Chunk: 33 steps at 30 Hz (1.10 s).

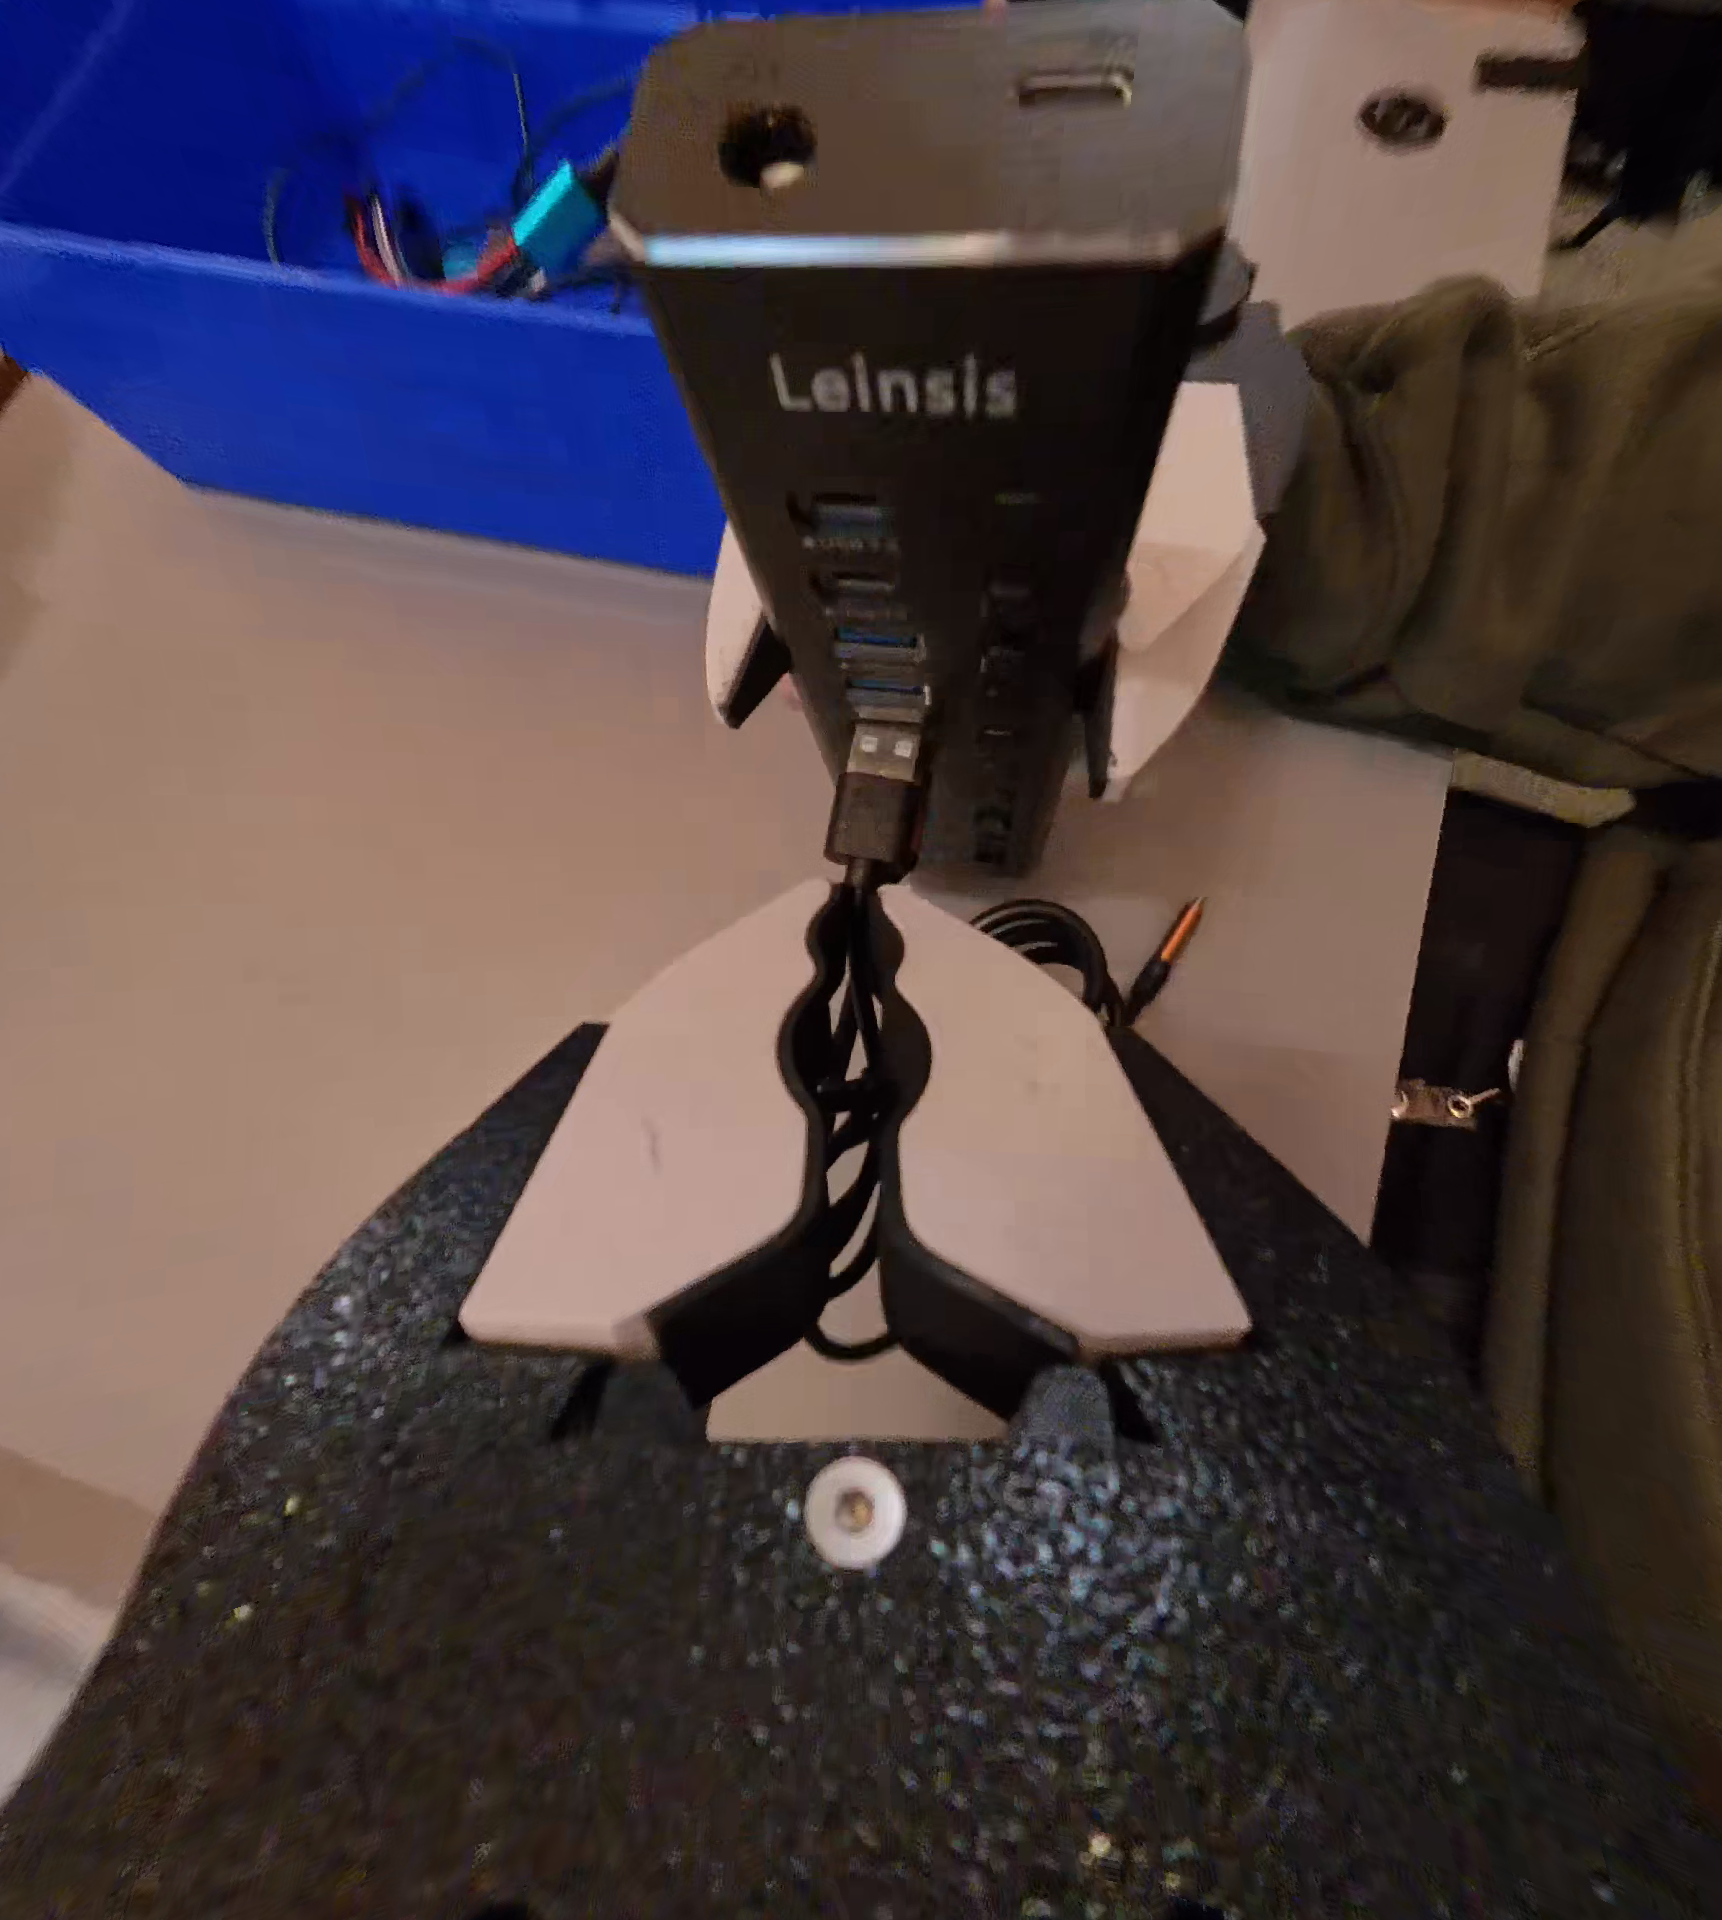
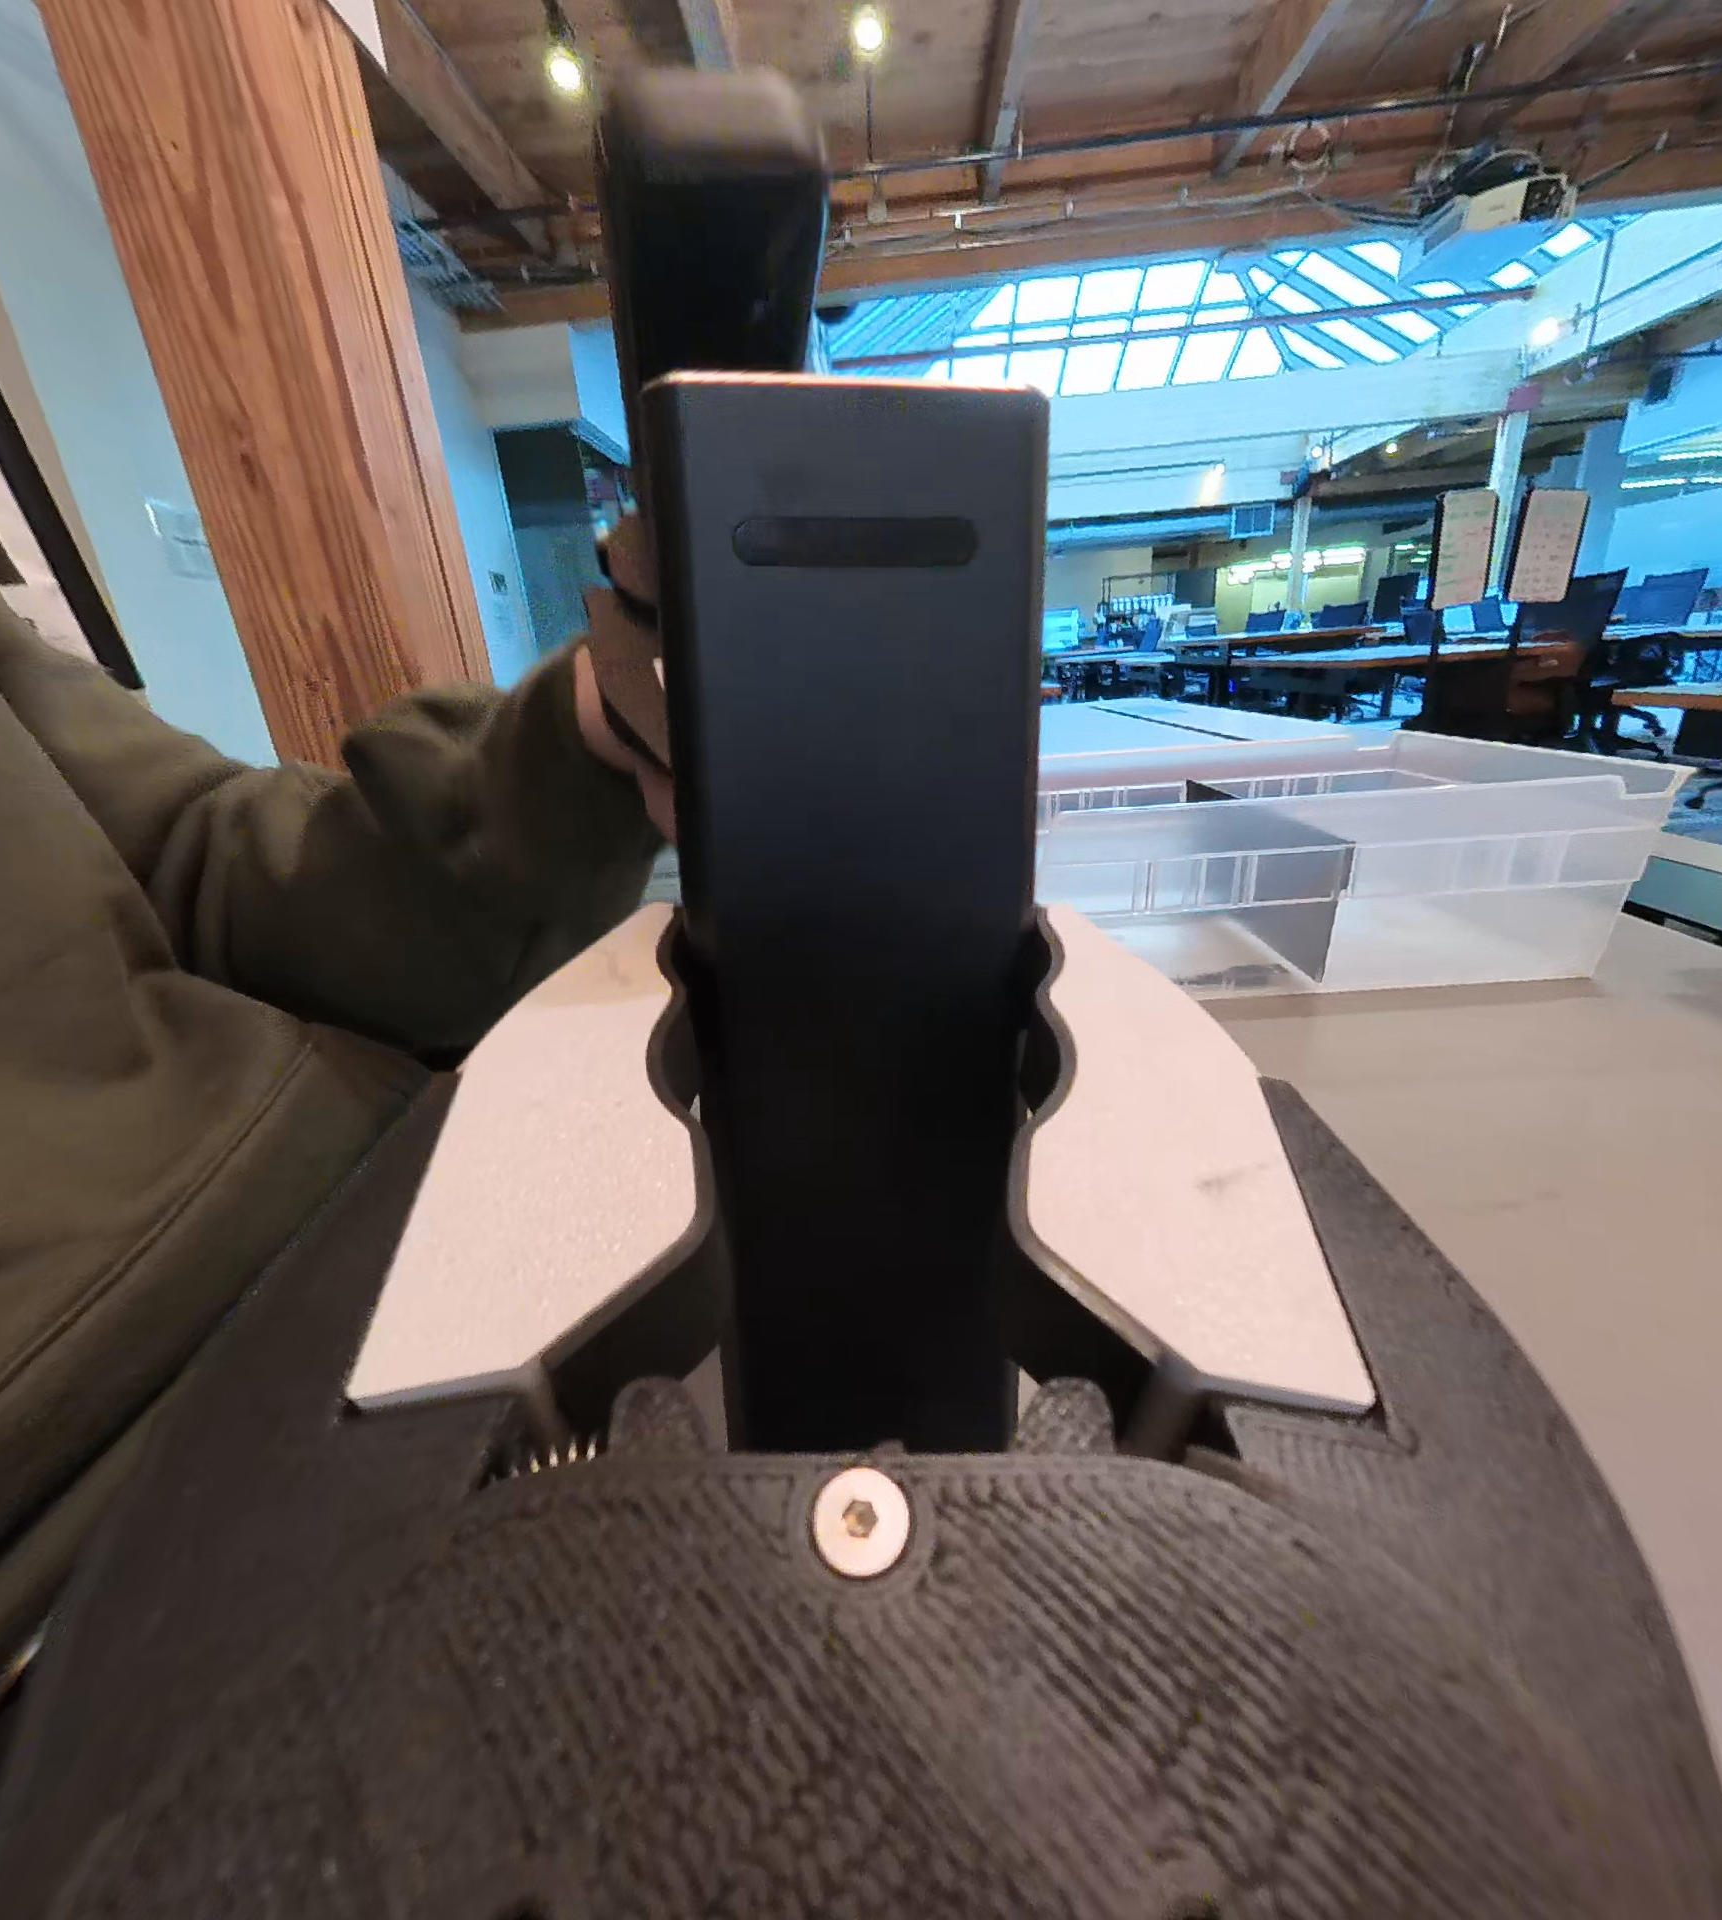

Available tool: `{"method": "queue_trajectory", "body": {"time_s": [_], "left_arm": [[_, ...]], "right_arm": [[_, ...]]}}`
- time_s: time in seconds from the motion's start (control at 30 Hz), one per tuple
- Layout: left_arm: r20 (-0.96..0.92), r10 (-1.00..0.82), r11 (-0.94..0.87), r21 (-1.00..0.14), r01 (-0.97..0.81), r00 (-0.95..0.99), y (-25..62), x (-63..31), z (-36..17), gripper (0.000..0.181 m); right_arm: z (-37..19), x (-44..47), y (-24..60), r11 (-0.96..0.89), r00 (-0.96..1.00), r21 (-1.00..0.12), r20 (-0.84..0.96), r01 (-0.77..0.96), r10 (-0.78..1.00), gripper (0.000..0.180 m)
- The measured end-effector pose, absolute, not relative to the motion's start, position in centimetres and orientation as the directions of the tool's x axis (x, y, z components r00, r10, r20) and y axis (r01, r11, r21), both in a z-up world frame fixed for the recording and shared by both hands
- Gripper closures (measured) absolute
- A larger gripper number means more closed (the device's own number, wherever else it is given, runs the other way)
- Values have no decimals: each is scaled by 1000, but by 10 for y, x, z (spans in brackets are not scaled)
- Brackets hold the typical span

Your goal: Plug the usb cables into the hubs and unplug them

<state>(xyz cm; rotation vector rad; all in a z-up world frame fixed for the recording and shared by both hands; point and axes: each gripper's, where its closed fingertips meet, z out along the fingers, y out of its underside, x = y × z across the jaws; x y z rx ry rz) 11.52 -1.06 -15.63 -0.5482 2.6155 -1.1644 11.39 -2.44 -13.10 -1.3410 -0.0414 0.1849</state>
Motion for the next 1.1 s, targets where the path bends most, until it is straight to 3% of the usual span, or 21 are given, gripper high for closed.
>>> {"method": "queue_trajectory", "body": {"time_s": [0.2, 0.5, 0.8, 1.0, 1.1], "left_arm": [[20, -398, 467, -856, -222, -917, -19, 114, -169, 179], [-64, -404, 440, -888, -133, -913, -24, 117, -155, 178], [72, -400, 264, -946, -190, -914, -36, 123, -155, 179], [18, -383, 290, -947, -139, -923, -34, 119, -156, 177], [-7, -425, 286, -950, -127, -905, -24, 122, -142, 152]], "right_arm": [[-132, 113, -23, 207, 983, -972, -79, -113, 163, 118], [-127, 119, -30, 258, 980, -954, -112, -152, 164, 118], [-124, 122, -34, 283, 966, -932, -178, -227, 188, 118], [-124, 119, -35, 278, 960, -932, -175, -234, 220, 119], [-122, 120, -39, 308, 963, -924, -163, -226, 216, 119]]}}
